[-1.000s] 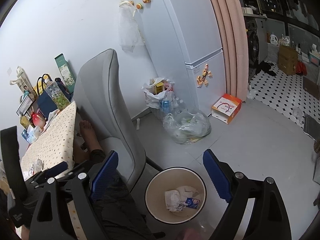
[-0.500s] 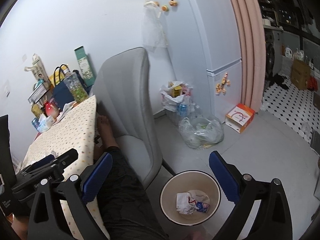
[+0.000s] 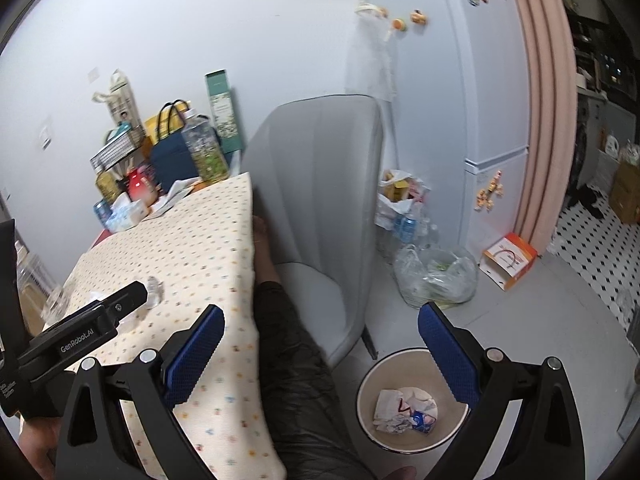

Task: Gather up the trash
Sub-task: 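Move both open tools from the bin back over the table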

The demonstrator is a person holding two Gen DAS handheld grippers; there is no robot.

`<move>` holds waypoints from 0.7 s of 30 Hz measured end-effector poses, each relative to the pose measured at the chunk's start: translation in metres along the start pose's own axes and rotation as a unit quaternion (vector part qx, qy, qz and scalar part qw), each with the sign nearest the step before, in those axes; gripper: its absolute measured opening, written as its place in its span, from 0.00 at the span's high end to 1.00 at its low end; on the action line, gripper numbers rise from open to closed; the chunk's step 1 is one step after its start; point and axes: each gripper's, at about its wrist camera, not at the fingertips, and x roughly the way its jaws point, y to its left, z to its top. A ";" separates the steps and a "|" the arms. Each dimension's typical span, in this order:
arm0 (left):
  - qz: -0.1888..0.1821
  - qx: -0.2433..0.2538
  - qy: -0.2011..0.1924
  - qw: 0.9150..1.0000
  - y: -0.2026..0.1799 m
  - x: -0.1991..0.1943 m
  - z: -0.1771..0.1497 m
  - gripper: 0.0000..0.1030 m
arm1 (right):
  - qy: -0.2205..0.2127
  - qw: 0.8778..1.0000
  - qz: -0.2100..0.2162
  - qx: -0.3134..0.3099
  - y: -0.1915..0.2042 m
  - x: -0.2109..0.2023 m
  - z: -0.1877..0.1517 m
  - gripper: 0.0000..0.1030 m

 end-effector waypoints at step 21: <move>0.088 -0.115 -0.020 0.989 0.148 -0.031 -0.008 0.06 | 0.024 0.995 0.069 -0.066 0.112 0.015 -0.007 0.08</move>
